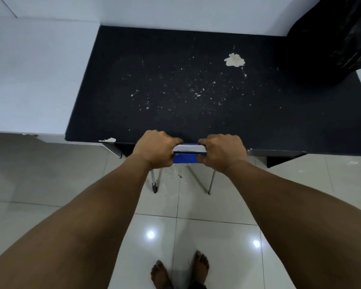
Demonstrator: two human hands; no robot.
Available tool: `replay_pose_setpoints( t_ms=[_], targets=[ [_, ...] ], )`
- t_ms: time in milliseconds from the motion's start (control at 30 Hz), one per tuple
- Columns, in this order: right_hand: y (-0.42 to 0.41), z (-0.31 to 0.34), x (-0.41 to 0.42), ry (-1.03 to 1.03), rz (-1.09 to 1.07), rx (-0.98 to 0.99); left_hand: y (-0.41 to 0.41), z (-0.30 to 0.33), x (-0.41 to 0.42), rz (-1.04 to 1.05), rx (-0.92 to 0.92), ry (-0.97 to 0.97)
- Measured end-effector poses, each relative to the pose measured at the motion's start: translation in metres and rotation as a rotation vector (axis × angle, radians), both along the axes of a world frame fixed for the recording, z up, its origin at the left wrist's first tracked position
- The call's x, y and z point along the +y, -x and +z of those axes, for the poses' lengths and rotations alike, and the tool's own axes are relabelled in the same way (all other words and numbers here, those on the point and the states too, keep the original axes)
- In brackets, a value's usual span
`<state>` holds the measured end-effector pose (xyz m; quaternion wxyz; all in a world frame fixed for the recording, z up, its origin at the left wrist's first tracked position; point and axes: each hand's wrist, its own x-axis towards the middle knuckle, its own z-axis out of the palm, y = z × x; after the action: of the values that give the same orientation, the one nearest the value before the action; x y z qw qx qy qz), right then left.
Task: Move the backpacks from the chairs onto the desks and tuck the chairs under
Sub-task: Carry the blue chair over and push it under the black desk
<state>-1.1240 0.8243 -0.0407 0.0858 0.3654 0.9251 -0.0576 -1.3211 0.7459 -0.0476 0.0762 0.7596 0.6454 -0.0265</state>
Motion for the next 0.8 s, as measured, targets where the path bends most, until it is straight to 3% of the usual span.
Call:
replay_pose_setpoints(
  t_ms=[467, 800],
  targets=[
    [0.003, -0.022, -0.045, -0.039, -0.074, 0.071, 0.009, -0.014, -0.031, -0.036, 0.113, 0.002],
    [0.009, -0.021, -0.039, -0.043, 0.006, 0.075, 0.008, -0.016, -0.035, 0.146, 0.079, 0.005]
  ],
)
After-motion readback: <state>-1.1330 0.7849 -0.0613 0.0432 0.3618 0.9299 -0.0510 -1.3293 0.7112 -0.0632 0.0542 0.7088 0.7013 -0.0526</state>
